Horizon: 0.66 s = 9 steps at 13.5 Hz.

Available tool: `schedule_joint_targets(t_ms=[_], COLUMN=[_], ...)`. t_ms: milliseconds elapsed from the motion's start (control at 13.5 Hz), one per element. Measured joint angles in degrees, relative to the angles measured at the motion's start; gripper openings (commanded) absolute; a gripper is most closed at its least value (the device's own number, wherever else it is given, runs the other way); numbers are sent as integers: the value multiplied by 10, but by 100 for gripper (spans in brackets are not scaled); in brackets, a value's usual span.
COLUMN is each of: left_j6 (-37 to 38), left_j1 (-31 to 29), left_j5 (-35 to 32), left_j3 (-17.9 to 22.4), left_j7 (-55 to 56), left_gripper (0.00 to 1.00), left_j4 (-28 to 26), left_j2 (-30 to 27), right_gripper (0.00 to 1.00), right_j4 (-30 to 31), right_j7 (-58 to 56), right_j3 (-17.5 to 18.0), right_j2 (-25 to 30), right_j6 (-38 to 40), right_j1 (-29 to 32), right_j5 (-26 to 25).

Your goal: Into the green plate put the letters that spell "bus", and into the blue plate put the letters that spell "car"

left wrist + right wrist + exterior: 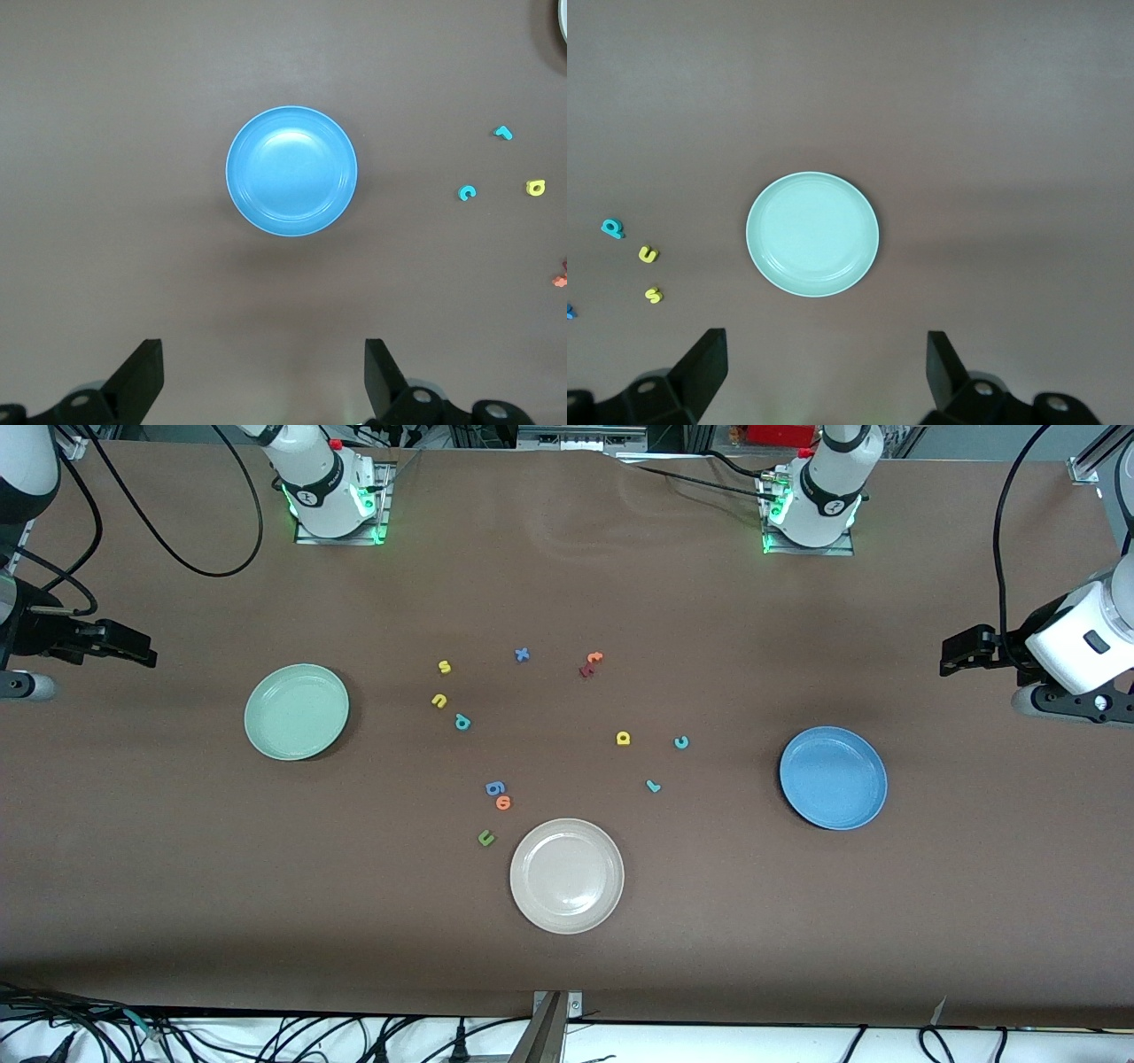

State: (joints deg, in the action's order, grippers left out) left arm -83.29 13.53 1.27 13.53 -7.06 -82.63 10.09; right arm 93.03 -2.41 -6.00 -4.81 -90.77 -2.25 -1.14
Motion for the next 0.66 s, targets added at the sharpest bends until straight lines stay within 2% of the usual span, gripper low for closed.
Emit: schedule_joint_targets(t_ms=[664], left_j6=[1], left_j1=[0], left_j5=[9], left_j3=[0], left_j7=[0], left_gripper=[100], left_j4=[-1], left_j2=[3], right_gripper=[99], right_j4=[0], right_j7=[4], right_j3=[0], right_j2=[0], right_j6=[0], right_j1=[0], right_j5=[0])
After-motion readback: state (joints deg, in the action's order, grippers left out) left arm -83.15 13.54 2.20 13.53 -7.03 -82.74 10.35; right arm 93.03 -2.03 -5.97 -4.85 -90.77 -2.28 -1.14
